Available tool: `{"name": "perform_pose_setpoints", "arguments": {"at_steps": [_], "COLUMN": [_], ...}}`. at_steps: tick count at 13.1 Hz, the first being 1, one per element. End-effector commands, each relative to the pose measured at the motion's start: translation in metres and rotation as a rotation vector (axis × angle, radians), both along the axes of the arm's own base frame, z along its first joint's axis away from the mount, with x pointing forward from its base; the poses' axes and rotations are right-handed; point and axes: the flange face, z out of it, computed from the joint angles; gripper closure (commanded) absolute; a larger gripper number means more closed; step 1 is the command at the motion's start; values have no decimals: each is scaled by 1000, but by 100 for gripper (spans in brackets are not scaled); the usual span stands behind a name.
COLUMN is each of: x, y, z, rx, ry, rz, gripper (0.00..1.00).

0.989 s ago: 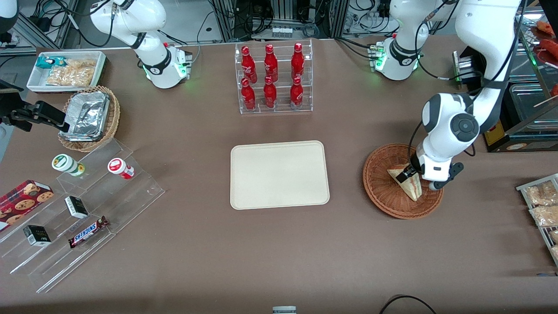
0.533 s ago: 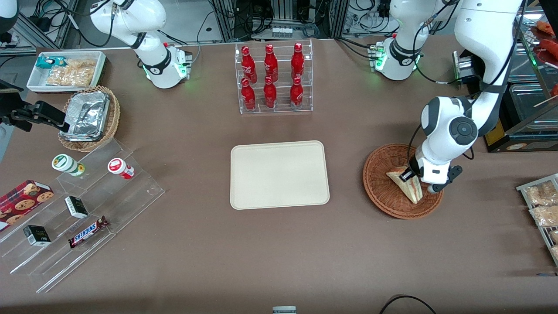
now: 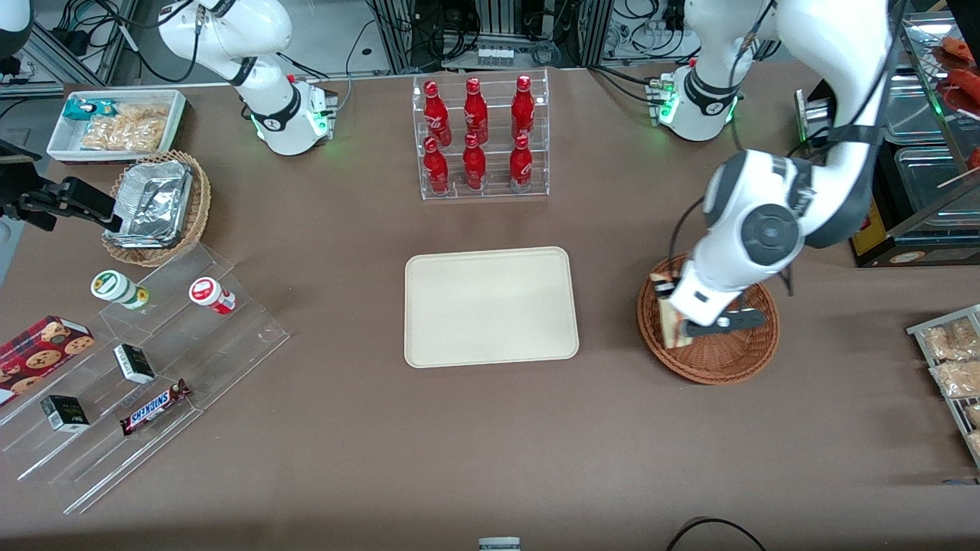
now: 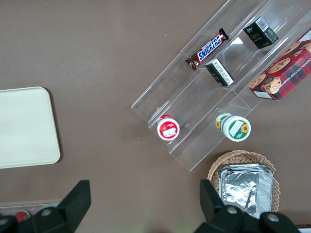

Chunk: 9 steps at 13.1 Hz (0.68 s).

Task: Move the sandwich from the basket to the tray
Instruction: 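Lift the sandwich out of the basket and carry it toward the cream tray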

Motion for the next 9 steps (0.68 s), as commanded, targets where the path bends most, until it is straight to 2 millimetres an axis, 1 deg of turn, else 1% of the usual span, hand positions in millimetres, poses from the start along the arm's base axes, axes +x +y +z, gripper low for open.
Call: {"name": "perform_pose_setpoints", "arguments": {"at_steps": [1, 2, 3, 4, 6, 7, 9], "x": [1, -1, -7, -14, -22, -27, -35], "y": [-60, -89, -114, -141, -188, -206, -237], "z": [-16, -23, -29, -37, -47, -52, -60], "rx": [8, 7, 7, 11, 4, 3, -3], "ry": [10, 11, 12, 12, 3, 1, -8], "rz": [-71, -97, -108, -94, -74, -61, -40], "gripper": [94, 94, 95, 95, 95, 95, 95]}}
